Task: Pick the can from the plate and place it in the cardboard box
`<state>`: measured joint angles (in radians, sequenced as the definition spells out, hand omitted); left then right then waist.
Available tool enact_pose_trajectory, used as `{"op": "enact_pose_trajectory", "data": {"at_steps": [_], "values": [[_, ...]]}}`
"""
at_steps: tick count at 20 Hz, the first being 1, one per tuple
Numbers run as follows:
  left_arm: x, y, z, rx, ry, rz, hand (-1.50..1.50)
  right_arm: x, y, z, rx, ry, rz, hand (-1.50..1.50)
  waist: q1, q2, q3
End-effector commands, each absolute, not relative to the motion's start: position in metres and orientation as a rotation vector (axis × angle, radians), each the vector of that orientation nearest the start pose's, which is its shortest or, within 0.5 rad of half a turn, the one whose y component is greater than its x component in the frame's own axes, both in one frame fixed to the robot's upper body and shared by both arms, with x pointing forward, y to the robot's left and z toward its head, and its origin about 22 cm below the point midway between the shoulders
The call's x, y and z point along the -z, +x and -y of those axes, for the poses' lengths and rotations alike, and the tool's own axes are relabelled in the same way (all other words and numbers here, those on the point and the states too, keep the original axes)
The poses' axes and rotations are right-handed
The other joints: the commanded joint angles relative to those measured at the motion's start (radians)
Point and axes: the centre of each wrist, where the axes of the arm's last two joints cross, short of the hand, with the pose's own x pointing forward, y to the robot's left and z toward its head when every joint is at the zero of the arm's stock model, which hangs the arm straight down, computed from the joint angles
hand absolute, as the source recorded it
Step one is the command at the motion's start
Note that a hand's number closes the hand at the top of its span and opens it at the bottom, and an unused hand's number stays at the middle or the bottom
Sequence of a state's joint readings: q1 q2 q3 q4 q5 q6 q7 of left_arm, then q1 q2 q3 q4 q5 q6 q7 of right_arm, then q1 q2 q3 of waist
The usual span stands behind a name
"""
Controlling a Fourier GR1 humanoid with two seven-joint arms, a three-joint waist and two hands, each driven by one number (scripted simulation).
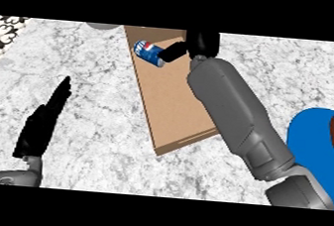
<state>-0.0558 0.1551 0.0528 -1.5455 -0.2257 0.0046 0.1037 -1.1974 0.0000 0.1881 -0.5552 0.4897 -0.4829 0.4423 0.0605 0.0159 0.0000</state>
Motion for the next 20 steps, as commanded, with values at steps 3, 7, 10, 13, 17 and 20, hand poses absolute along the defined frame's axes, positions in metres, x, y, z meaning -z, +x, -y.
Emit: {"op": "enact_pose_trajectory", "data": {"at_steps": [3,7,10,13,17,20], "values": [[-0.011,0.247,-0.277,0.229,0.361,1.465,0.00,-0.154,0.440,0.054,-0.134,-0.647,1.627,-1.50,-0.014,-0.002,0.001],[-0.018,0.255,-0.285,0.208,0.356,1.470,0.00,-0.157,0.441,0.078,0.034,-0.545,1.708,-1.50,-0.041,-0.006,0.001],[-0.021,0.249,-0.287,0.193,0.361,1.466,0.00,-0.161,0.444,0.112,0.121,-0.525,1.704,-1.50,-0.053,-0.015,0.001],[-0.011,0.240,-0.288,0.196,0.385,1.437,0.00,-0.140,0.439,0.151,0.223,-0.609,1.697,-1.50,-0.063,-0.018,0.001],[-0.016,0.248,-0.296,0.192,0.393,1.440,0.00,-0.155,0.431,0.197,0.297,-0.611,1.670,-1.50,-0.072,-0.020,0.000],[-0.019,0.242,-0.297,0.190,0.414,1.447,0.00,-0.148,0.408,0.259,0.316,-0.616,1.709,-1.50,-0.083,-0.024,0.001]]}}
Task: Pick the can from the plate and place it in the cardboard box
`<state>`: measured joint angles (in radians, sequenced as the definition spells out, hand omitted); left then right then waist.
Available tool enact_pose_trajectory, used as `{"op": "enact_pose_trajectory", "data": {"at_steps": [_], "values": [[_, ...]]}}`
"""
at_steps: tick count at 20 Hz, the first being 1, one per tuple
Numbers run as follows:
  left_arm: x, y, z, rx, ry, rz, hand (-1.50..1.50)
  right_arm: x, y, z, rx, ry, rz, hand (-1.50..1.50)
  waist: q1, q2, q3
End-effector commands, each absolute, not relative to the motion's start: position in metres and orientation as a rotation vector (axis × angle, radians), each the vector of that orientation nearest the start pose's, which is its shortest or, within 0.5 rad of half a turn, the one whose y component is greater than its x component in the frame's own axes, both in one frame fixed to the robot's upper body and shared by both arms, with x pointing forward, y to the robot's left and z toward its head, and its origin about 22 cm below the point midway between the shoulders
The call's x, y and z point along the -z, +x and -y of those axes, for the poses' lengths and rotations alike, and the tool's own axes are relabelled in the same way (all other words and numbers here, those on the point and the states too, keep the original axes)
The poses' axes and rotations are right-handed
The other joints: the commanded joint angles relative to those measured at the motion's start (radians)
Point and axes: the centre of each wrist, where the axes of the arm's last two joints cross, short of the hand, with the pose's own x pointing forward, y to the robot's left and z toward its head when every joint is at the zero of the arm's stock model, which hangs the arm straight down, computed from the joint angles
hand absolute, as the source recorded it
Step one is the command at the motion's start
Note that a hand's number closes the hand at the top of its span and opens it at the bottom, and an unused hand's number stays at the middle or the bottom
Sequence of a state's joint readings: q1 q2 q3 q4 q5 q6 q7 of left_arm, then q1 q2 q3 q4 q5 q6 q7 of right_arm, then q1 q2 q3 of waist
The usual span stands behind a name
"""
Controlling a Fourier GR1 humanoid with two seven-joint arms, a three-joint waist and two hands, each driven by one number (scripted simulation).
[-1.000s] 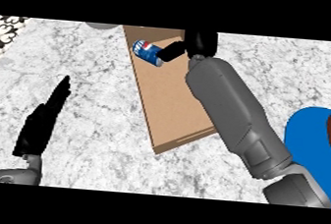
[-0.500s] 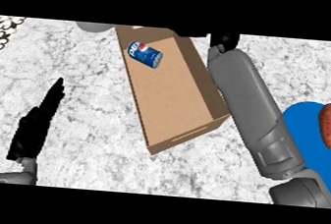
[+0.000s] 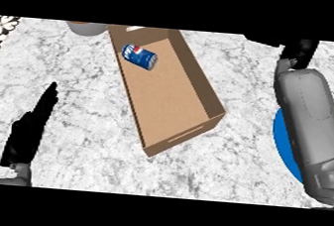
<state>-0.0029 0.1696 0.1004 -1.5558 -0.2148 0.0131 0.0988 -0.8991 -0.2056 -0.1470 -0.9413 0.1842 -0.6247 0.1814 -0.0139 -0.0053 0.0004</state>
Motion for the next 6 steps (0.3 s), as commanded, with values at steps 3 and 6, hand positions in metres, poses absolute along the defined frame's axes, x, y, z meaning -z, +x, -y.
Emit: {"op": "enact_pose_trajectory", "data": {"at_steps": [3,6], "values": [[-0.006,0.234,-0.300,0.183,0.399,1.423,0.00,-0.138,0.379,0.301,0.282,-0.615,1.717,-1.50,-0.012,-0.001,0.000],[-0.007,0.239,-0.279,0.194,0.400,1.440,0.00,-0.152,0.360,0.321,0.201,-0.607,1.719,-1.50,-0.001,0.001,0.000]]}}
